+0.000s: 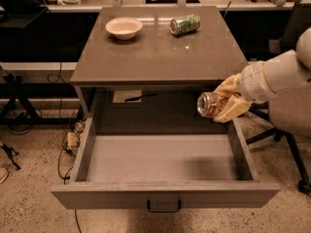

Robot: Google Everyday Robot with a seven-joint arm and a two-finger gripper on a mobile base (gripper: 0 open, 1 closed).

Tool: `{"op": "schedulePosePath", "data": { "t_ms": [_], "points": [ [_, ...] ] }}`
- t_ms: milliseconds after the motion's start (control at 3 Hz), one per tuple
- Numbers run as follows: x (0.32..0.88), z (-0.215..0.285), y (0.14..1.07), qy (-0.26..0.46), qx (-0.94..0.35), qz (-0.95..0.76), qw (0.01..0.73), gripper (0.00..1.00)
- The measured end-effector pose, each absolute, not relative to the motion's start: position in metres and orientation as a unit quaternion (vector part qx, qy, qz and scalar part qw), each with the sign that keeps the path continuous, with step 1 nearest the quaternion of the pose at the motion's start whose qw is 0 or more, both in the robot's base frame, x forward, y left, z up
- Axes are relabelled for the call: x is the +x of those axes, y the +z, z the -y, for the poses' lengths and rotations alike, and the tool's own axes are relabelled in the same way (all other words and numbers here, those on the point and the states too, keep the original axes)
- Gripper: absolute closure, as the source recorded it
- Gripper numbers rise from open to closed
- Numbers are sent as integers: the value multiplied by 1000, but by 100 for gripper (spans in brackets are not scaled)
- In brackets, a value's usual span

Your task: Pick orange can from top drawer and place on counter

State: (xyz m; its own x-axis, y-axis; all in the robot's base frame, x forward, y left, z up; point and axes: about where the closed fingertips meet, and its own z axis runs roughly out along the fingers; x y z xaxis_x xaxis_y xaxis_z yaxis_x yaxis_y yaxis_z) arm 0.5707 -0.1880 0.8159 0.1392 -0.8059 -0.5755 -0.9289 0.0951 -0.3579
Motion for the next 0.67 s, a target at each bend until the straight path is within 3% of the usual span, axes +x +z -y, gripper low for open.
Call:
{"op": "schedulePosePath", "data": {
  "t_ms": [333,667],
  "points": [
    [586,182,818,78,-666,-642,372,100],
    [628,163,887,24,-676,-598,429,100]
  ]
}}
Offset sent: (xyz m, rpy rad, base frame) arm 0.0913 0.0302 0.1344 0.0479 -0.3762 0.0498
